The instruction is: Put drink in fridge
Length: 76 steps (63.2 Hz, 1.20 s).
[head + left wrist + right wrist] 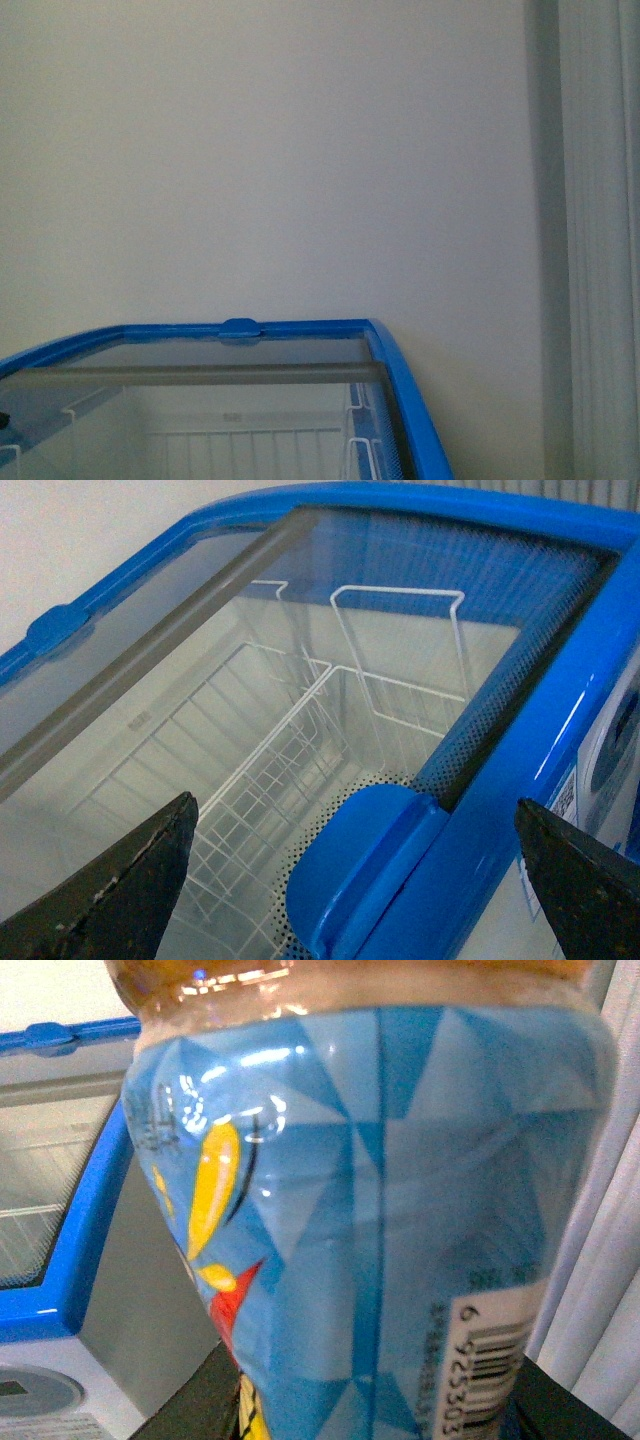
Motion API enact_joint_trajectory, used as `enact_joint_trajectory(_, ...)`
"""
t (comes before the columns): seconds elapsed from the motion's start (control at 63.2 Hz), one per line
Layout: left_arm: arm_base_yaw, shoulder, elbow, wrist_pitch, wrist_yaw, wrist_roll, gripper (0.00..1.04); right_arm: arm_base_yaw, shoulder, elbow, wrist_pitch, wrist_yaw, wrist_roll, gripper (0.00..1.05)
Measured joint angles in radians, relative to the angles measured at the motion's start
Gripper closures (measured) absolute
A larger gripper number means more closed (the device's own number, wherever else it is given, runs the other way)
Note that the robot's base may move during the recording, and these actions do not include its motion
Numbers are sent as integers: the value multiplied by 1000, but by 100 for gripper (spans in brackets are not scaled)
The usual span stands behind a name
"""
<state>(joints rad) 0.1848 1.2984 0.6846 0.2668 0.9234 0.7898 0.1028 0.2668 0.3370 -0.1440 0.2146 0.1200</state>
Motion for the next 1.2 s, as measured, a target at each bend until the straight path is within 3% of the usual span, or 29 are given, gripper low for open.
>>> enact_joint_trajectory(0.127, 21, 100, 108, -152, 38, 270, 8, 0, 0, 0, 0, -1, 0, 65)
enact_joint_trajectory(0.253, 38, 188, 193, -202, 51, 392, 8, 0, 0, 0, 0, 0, 0, 65)
enact_joint_trajectory(0.744, -8, 396, 399, -227, -5, 446, 8, 0, 0, 0, 0, 0, 0, 65)
enact_joint_trajectory(1.013, -60, 512, 547, -65, -136, 380, 8, 0, 0, 0, 0, 0, 0, 65)
enact_joint_trajectory(1.203, -108, 639, 706, 89, -333, 333, 8, 0, 0, 0, 0, 0, 0, 65)
